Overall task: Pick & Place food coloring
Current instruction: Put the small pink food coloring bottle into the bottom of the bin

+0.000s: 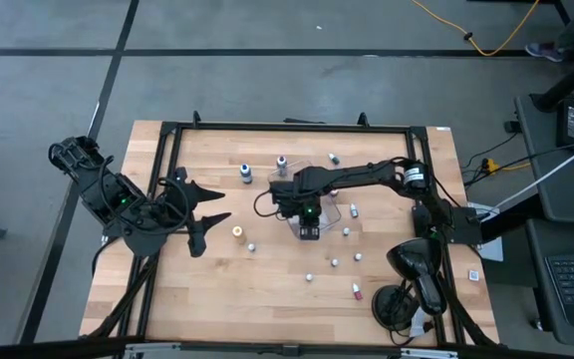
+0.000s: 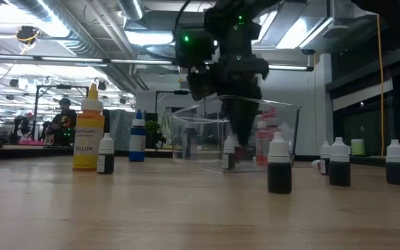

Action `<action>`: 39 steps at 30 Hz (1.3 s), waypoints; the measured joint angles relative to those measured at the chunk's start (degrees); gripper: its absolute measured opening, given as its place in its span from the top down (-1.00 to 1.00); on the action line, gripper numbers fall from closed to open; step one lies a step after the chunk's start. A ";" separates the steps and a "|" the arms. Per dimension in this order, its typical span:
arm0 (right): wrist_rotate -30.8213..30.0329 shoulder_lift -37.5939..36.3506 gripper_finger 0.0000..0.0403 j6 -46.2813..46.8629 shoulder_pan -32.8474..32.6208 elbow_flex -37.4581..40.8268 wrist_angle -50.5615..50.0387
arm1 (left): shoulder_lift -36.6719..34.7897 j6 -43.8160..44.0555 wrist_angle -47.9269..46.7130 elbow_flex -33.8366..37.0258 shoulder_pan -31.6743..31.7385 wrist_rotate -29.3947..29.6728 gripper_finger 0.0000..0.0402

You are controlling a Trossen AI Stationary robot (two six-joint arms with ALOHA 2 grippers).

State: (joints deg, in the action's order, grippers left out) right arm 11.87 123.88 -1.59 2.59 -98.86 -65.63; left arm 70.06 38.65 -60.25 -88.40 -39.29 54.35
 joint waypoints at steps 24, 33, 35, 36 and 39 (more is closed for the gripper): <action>1.30 -0.01 0.61 -3.62 -1.73 0.04 0.31 | 0.00 -1.95 0.00 0.00 0.00 0.04 -0.01; 1.30 -0.01 0.55 -4.72 -1.73 0.04 0.18 | 0.00 -2.03 0.00 0.00 0.00 0.07 0.00; 1.30 -0.01 0.55 -4.69 -1.73 0.04 0.17 | 0.00 -2.65 0.00 0.00 0.00 0.05 0.00; 1.30 -0.01 0.55 -4.67 -1.73 0.04 0.16 | 0.00 -2.91 0.00 0.00 0.00 0.06 0.00; 1.30 -0.01 0.55 -4.65 -1.69 0.01 -0.20 | 0.00 -3.02 0.00 0.00 0.00 0.05 -0.01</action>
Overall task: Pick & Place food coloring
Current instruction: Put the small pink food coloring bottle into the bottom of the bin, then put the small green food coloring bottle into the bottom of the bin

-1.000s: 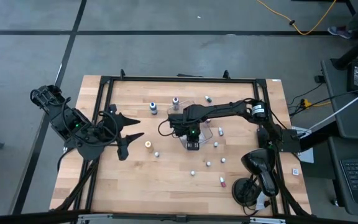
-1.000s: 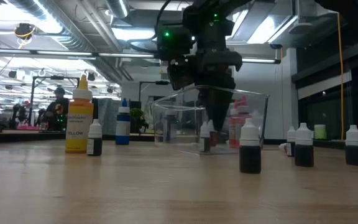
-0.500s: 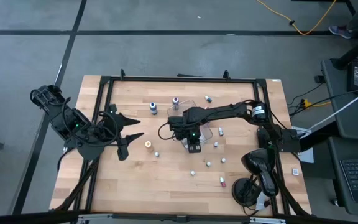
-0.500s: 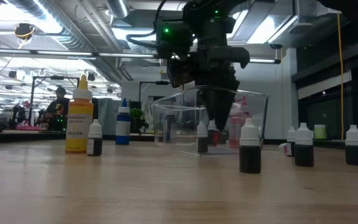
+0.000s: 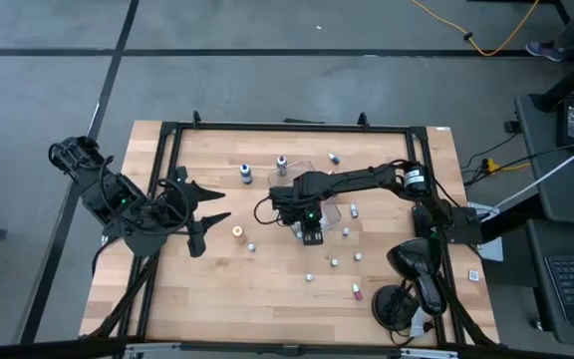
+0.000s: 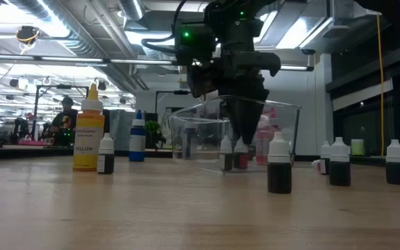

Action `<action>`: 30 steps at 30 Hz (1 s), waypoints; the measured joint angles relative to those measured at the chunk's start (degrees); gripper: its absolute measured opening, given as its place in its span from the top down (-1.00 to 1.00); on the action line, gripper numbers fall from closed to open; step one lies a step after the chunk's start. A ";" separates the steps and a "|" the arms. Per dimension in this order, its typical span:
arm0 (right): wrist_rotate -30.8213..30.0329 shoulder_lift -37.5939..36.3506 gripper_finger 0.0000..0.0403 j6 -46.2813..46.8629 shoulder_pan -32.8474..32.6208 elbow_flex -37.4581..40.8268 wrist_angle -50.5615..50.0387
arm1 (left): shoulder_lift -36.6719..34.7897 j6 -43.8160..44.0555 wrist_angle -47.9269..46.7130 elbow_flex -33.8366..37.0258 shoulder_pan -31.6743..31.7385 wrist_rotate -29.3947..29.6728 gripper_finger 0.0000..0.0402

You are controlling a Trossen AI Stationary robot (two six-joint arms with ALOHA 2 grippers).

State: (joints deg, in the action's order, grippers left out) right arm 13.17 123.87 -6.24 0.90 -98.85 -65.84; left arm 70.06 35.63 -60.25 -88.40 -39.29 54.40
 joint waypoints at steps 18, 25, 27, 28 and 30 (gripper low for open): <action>1.95 -0.07 0.54 0.61 2.00 -14.75 -13.68 | 0.00 -1.49 0.00 0.00 0.00 1.76 -0.01; 2.01 -1.58 0.54 2.99 2.59 -24.65 -16.55 | -0.47 -1.44 -0.08 0.02 0.04 7.48 -0.07; 1.85 -3.91 0.54 3.17 2.92 -25.53 -13.97 | -0.87 -1.41 -0.78 0.02 0.04 7.58 -0.11; 1.63 -5.49 0.54 3.54 3.12 -25.62 -12.44 | -1.14 -1.12 -1.16 0.02 0.04 7.58 -0.13; 0.97 -8.20 0.54 4.85 3.64 -25.62 -9.59 | -1.65 -0.41 -2.35 0.02 0.03 7.58 -0.17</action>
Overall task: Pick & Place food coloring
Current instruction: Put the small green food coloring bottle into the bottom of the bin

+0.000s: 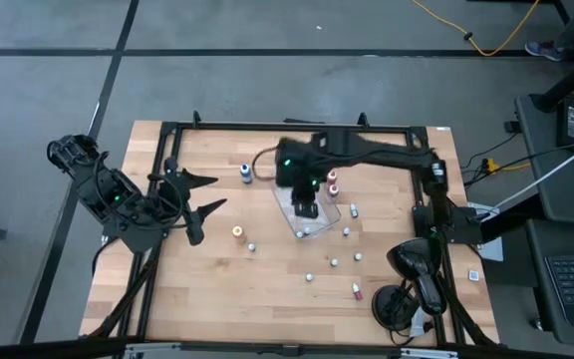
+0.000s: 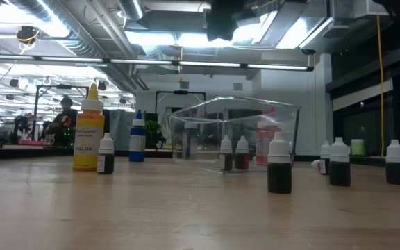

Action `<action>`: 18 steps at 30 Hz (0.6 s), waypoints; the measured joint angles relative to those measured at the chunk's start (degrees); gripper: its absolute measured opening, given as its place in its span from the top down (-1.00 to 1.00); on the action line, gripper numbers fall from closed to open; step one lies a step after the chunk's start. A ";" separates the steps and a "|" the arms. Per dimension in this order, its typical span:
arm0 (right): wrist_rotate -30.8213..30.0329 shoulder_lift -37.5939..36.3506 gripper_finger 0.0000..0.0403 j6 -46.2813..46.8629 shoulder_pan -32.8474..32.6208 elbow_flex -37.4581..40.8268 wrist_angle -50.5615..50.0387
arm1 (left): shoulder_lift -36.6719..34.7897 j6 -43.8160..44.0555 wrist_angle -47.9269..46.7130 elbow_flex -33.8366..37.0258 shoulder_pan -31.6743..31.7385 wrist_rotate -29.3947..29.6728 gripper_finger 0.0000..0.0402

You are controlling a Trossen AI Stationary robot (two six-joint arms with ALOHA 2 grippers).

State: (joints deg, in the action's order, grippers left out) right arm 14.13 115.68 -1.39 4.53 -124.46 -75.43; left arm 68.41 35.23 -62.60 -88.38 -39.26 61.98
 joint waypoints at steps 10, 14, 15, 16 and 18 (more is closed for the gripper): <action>-13.90 -13.04 0.54 5.97 0.82 0.02 4.12 | -1.24 1.11 -2.18 0.00 0.04 1.78 -0.30; -19.65 -18.74 0.52 10.88 0.68 0.02 1.46 | -1.45 1.49 -3.23 0.00 0.04 2.66 -0.39; -21.16 -20.16 0.49 11.92 0.50 0.02 0.30 | -1.47 1.96 -3.78 0.00 0.04 2.81 -0.41; -22.76 -21.74 0.47 12.88 0.35 0.02 -0.86 | -1.55 2.61 -4.48 0.00 0.04 2.87 -0.42; -25.86 -24.92 0.41 13.46 -0.28 0.07 -2.98 | -1.98 4.61 -6.23 0.04 0.04 2.83 -0.45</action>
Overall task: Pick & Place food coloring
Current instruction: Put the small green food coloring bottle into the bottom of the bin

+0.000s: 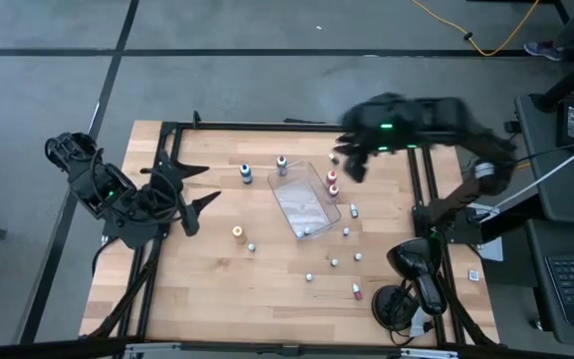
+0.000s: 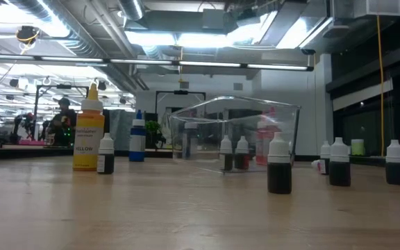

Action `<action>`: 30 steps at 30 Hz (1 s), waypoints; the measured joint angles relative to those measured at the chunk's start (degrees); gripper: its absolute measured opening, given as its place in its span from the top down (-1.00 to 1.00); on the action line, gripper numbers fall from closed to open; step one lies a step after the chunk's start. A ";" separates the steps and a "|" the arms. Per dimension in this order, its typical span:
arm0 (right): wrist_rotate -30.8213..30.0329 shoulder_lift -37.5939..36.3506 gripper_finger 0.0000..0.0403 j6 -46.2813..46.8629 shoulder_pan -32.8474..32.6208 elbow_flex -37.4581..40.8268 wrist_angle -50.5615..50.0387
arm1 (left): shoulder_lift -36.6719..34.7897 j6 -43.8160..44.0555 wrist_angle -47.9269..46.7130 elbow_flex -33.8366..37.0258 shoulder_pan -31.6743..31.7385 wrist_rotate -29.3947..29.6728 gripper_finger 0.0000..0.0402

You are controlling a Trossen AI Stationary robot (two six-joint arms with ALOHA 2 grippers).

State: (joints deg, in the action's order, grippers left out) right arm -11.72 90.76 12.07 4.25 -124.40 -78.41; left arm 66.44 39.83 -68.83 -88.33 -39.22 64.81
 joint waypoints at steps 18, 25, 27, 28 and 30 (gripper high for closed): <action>-24.67 -42.48 0.29 8.04 -12.83 50.04 21.21 | -1.14 5.46 -2.56 -0.02 0.00 2.32 -0.48; -21.69 -60.82 0.29 8.91 -13.85 80.55 46.80 | -1.12 8.54 -2.54 -0.02 0.00 2.24 -0.48; -21.64 -65.44 0.29 9.00 -13.83 87.39 53.36 | -1.12 8.94 -2.54 -0.02 0.00 2.35 -0.48; -21.69 -67.64 0.29 8.93 -13.83 90.52 56.20 | -1.12 8.98 -2.54 -0.02 0.00 2.43 -0.48; -21.70 -71.57 0.29 8.79 -13.83 95.90 60.79 | -1.12 9.00 -2.54 -0.02 0.00 2.77 -0.48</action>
State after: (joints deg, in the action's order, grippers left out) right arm -33.43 19.18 20.86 -9.58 -28.50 -17.62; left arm 65.32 48.84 -71.37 -88.36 -39.22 67.57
